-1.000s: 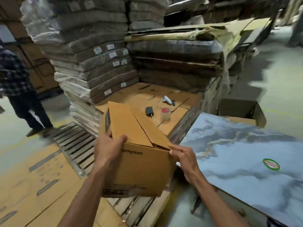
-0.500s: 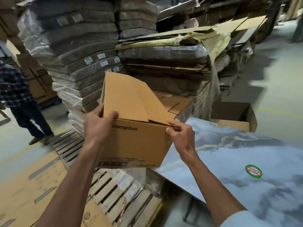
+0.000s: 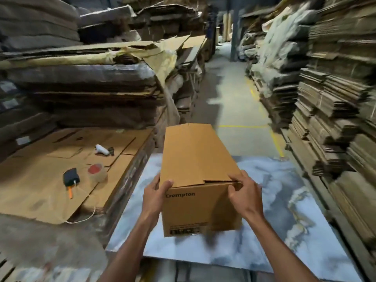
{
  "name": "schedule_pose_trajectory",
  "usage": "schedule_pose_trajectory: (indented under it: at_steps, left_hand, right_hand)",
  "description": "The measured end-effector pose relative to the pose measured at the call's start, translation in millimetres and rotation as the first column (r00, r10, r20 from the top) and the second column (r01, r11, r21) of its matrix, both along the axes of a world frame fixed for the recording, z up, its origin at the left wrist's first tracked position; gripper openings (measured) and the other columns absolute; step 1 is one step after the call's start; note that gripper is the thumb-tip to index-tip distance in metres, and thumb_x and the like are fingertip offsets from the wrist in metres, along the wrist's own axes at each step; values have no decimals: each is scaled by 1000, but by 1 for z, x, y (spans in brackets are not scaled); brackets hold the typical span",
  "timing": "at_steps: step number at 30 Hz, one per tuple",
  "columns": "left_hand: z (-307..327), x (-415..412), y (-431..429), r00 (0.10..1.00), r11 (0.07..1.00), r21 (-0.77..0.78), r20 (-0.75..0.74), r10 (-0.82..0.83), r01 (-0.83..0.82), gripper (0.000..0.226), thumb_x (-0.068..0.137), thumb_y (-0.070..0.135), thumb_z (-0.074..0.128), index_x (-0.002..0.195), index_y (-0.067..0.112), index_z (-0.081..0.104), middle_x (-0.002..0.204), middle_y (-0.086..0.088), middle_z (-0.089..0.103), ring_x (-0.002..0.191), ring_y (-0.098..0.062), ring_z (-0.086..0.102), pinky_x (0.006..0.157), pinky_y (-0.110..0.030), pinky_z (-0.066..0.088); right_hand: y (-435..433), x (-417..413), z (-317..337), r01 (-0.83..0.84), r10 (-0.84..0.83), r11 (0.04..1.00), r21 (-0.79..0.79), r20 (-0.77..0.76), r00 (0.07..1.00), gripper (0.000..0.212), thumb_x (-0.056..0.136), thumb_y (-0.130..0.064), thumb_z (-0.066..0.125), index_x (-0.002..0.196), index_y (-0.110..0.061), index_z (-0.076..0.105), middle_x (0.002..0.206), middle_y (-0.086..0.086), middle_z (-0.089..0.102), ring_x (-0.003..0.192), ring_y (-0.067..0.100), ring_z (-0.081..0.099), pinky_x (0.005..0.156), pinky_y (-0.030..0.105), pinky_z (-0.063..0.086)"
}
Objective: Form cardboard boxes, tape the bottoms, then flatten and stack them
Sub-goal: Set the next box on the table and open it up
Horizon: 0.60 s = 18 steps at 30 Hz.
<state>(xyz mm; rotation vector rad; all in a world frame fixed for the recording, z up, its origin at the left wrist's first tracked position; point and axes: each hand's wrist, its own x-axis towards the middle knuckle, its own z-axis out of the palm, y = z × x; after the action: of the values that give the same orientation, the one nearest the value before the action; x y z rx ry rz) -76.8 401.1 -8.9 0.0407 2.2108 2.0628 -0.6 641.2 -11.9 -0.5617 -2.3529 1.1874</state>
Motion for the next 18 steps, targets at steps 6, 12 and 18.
schedule_pose_trajectory:
  at_steps: [6,12,18]
  left_hand:
    - [-77,1,14,971,847,-495,-24,-237,195,63,92,48,65,149,38,38,144,7,55,129,-23,56,101,-38,47]
    - [-101,-2,22,887,389,-891,33,-460,234,120,77,94,33,161,22,-10,168,-8,-20,156,-35,-6,124,-49,14]
    - [-103,-6,18,878,325,-922,33,-477,212,108,85,85,30,162,18,-5,170,-10,-8,155,-38,2,121,-47,25]
  right_hand:
    - [8,34,-81,-37,6,994,100,293,956,42,83,-32,76,121,-20,62,135,1,59,126,27,56,102,31,43]
    - [-9,25,-100,-84,-134,840,537,355,925,75,79,-89,32,116,-30,58,127,-5,59,126,24,52,94,44,50]
    - [0,25,-85,204,-281,869,451,110,953,87,97,-74,14,111,-9,70,94,10,73,82,33,70,63,40,53]
